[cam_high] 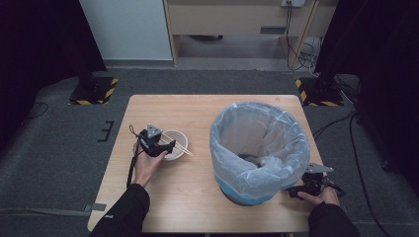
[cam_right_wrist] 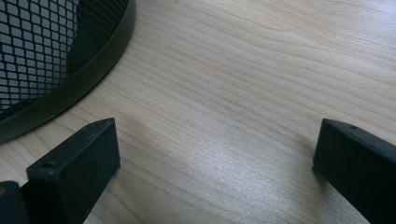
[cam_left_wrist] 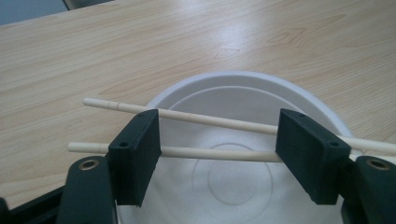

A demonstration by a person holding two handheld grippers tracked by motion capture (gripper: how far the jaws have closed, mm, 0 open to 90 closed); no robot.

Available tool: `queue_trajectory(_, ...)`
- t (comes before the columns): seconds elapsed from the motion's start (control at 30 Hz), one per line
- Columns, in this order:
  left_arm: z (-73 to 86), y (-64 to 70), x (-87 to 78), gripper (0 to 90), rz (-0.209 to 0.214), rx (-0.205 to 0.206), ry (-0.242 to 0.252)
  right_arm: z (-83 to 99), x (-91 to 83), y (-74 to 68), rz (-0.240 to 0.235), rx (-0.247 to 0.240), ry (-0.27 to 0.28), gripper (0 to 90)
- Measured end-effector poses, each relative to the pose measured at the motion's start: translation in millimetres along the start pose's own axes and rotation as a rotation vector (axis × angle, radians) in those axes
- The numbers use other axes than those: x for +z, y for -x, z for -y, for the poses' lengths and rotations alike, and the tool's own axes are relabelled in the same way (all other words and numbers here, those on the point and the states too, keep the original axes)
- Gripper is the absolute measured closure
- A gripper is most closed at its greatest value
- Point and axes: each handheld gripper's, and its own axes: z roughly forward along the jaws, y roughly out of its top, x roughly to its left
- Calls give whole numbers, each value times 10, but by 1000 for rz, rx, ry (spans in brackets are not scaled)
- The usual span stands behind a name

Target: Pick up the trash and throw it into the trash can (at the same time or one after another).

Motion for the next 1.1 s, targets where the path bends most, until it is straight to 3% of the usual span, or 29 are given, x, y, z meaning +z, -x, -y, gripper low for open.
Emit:
queue_trajectory(0.67,55,-9,-139,295,5,7,-43,0,0,0,0,0,0,8)
queue_trajectory(1.1,-41,34,-202,313,12,0,20,0,0,0,0,0,0,8)
